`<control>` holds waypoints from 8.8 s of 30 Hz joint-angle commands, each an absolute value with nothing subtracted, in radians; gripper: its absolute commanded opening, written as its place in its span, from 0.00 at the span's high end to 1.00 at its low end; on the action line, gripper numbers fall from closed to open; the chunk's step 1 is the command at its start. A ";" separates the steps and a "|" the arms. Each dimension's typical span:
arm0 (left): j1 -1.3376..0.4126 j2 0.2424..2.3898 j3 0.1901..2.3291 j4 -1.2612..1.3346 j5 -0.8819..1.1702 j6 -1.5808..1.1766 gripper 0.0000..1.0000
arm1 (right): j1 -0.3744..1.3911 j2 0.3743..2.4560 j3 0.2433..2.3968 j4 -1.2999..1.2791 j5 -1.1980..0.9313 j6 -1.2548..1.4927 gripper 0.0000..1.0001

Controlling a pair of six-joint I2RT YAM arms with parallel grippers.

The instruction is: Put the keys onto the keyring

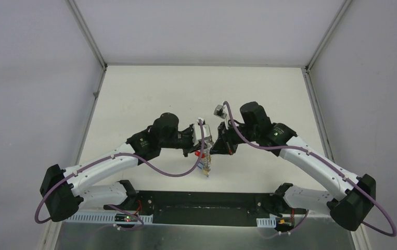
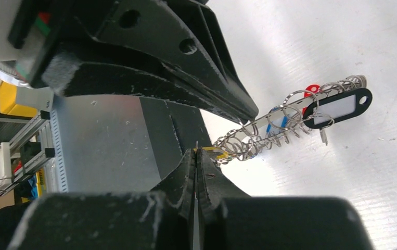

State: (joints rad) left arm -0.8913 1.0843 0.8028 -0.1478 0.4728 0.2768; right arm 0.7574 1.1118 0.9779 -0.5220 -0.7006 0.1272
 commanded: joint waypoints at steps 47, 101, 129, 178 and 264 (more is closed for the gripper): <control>-0.911 1.020 0.812 -0.084 0.484 0.234 1.00 | 0.789 1.156 1.011 -0.532 -0.431 0.082 1.00; -0.910 0.970 0.727 0.078 0.609 0.223 1.00 | 0.788 0.748 0.430 0.380 -0.703 -0.079 0.50; -0.911 0.960 0.725 0.068 0.597 0.228 1.00 | 0.789 0.782 0.416 0.395 -0.682 -0.088 1.00; -0.987 1.178 0.704 0.190 0.706 0.225 0.78 | 0.789 0.957 0.853 -0.547 -0.671 -0.289 1.00; -0.999 0.838 0.518 0.309 0.506 0.350 0.55 | 0.747 0.858 0.773 -0.380 -0.773 -0.288 1.00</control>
State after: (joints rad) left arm -0.9894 0.8616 0.4480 0.4770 0.5270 0.2646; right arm 0.7502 0.8310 0.6476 -0.2710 -0.7559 -0.2150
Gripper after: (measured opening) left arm 0.400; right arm 0.015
